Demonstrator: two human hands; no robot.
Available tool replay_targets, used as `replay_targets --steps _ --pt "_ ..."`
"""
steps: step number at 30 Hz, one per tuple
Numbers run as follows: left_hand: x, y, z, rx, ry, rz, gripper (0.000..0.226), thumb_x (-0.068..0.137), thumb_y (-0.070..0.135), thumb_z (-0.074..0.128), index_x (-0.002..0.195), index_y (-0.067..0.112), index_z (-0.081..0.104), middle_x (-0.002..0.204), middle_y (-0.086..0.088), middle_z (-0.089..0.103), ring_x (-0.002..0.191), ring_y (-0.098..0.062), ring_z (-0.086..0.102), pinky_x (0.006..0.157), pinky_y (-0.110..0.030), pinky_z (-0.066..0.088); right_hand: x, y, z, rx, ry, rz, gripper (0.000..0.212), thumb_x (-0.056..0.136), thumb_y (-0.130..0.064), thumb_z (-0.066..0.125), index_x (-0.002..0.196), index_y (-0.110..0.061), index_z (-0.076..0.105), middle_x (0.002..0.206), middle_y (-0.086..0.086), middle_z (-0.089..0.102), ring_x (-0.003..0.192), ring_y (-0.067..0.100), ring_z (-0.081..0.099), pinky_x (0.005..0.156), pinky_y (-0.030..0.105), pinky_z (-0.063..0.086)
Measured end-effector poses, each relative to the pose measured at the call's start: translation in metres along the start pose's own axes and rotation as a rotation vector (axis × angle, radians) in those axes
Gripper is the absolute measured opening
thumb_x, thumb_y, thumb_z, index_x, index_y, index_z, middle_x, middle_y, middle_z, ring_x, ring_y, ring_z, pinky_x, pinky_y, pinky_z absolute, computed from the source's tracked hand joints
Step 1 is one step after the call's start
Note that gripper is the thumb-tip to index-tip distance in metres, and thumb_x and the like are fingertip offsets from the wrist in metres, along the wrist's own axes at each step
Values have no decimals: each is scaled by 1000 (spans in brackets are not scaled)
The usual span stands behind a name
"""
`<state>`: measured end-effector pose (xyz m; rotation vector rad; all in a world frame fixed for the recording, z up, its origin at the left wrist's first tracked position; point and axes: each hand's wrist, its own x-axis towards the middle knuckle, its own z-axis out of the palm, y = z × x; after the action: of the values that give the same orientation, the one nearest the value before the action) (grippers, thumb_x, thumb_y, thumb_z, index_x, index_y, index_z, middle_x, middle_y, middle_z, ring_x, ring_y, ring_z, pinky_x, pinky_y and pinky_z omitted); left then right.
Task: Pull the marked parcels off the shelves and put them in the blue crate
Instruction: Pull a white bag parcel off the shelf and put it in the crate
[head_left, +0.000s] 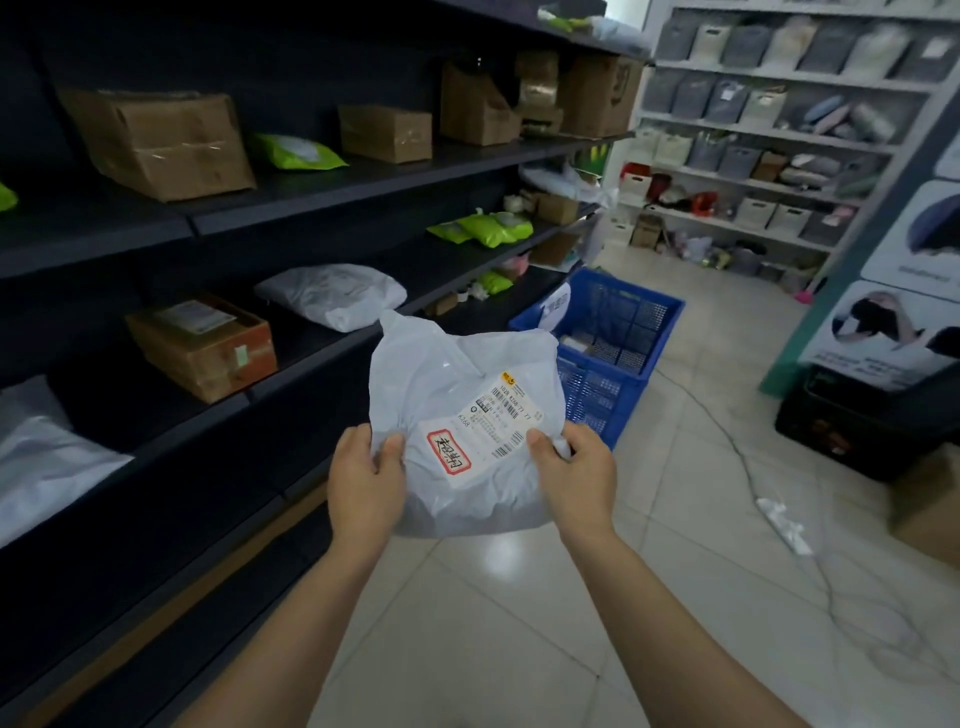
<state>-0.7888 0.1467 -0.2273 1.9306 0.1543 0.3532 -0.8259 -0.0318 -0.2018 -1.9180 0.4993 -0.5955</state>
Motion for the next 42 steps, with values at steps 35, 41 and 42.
replay_targets --steps 35,41,42 --pt "250 173 613 11 -174 -1 18 95 19 52 85 4 55 96 -10 57 93 -29 54 81 -38 43 644 200 -131 -100 -2 135 15 86 -31 68 79 -18 65 88 -1 65 82 16 61 77 35 53" --pt "307 181 716 13 -178 -19 21 94 19 53 82 2 54 92 -12 56 88 -31 54 81 -46 45 757 240 -132 -99 -15 166 15 86 -32 68 92 -18 69 95 -3 67 86 15 62 80 35 55" --pt "317 183 734 16 -180 -24 22 94 19 53 80 2 52 90 -12 55 86 -31 54 79 -44 44 776 245 -132 -99 -20 172 16 86 -32 68 94 -18 70 96 -3 68 86 15 63 80 36 55"
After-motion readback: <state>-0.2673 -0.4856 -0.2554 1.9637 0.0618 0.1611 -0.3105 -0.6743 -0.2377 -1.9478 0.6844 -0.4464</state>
